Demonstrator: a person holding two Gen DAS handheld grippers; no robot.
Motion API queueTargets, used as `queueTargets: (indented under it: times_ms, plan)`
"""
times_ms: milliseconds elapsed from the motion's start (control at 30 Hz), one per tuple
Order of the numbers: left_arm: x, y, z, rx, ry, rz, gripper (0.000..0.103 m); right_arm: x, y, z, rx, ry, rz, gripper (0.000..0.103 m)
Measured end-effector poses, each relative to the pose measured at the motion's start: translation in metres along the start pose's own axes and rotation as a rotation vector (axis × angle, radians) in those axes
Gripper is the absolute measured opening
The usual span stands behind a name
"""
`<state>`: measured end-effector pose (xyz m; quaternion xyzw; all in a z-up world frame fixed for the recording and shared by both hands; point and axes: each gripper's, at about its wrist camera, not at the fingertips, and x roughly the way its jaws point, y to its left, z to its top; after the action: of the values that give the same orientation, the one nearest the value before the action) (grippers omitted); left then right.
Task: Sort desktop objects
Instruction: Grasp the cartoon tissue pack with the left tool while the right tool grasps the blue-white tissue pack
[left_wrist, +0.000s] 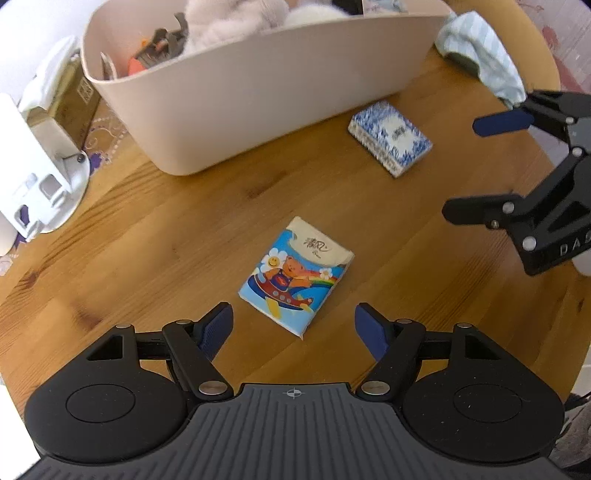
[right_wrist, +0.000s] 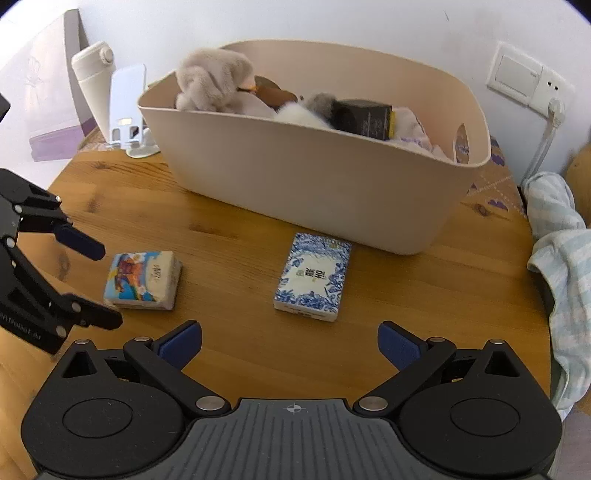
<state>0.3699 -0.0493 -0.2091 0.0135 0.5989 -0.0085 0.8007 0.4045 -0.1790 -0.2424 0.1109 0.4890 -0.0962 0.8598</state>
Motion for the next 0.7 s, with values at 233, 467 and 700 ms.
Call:
queueTargets:
  times_ms: [233, 467, 700]
  plan:
    - [0.013, 0.003, 0.006, -0.013, 0.004, 0.023, 0.074, 0.016, -0.004, 0.003, 0.008, 0.02, -0.008, 0.103]
    - [0.02, 0.006, 0.011, -0.008, -0.013, 0.033, 0.072, 0.029, 0.001, 0.01, -0.034, 0.032, -0.001, 0.103]
    - [0.02, 0.013, 0.015, -0.014, -0.036, 0.03, 0.07, 0.039, 0.007, 0.02, -0.098, 0.02, 0.003, 0.103]
